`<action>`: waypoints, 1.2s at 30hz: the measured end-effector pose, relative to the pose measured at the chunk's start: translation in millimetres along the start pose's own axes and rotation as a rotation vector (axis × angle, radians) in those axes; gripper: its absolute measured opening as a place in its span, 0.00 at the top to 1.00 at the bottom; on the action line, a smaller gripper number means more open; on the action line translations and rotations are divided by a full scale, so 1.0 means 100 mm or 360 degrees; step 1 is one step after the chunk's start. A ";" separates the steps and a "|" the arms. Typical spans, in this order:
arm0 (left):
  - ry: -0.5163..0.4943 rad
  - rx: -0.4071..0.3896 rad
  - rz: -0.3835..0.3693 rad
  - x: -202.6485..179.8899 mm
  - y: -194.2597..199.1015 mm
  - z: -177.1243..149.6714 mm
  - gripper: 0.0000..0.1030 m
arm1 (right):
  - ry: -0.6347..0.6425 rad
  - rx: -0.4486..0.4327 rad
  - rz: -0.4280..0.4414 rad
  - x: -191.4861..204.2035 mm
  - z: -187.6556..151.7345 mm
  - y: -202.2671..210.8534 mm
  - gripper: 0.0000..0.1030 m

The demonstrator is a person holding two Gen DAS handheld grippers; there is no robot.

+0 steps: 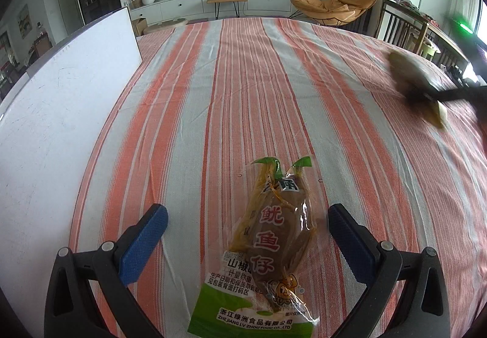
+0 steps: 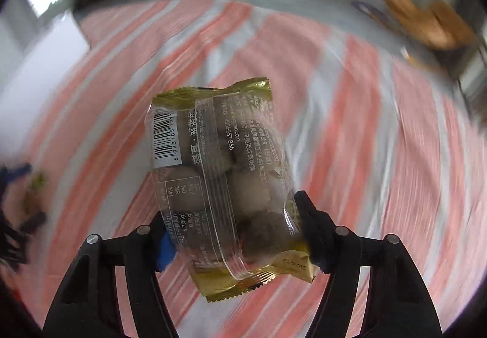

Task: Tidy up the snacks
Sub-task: 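Grasp the gold-wrapped round-cake bag with the right gripper while the left gripper holds the squid bag, then hold both packets in the grippers above the table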

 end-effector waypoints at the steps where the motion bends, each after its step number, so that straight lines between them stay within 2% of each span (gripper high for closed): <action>1: 0.0000 0.0000 0.0000 0.00 0.00 0.01 0.00 | -0.0117 -0.0016 0.0008 0.02 -0.19 0.09 0.31; 4: 0.0000 0.0000 0.0000 0.00 0.00 0.00 0.00 | -0.0372 -0.0040 0.0000 0.29 -0.83 0.39 0.31; 8: 0.0000 0.0000 0.0000 0.00 0.00 0.00 0.00 | -0.0394 -0.0199 -0.0087 1.03 -1.57 0.74 0.30; 9: -0.0001 0.0000 0.0001 0.00 0.00 0.00 0.00 | -0.0403 -0.0231 -0.0119 1.12 -1.64 0.76 0.30; 11: -0.0001 0.0000 0.0001 0.00 0.00 0.00 0.00 | -0.0376 -0.0333 -0.0279 1.35 -1.77 0.81 0.30; 14: -0.0001 0.0000 0.0001 0.00 0.00 0.00 0.00 | -0.0312 -0.0320 -0.0411 1.44 -1.73 0.80 0.27; 15: -0.0001 0.0000 0.0001 0.00 0.00 0.00 0.00 | -0.0307 -0.0322 -0.0406 1.44 -1.73 0.80 0.20; 16: -0.0001 0.0000 0.0001 0.00 0.00 0.00 0.00 | -0.0313 -0.0309 -0.0380 1.43 -1.74 0.78 0.03; 17: -0.0001 0.0001 0.0001 0.00 0.00 0.00 0.00 | -0.0338 -0.0243 -0.0327 1.38 -1.75 0.70 0.01; 20: -0.0001 0.0000 0.0001 0.00 -0.01 0.00 0.00 | -0.0269 -0.0217 -0.0385 1.43 -1.68 0.63 0.00; 36: -0.0001 0.0000 0.0001 0.00 0.00 0.00 0.00 | -0.0274 -0.0225 -0.0380 1.43 -1.70 0.64 0.00</action>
Point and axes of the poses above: each gripper's, at about its wrist camera, not at the fingertips, and y roughly against the way its jaws point, x to its left, z to its top, the point moved 1 cm from there along -y, roughly the way its jaws point, and after that the axes turned 13 degrees about y, right-handed, at the moved point
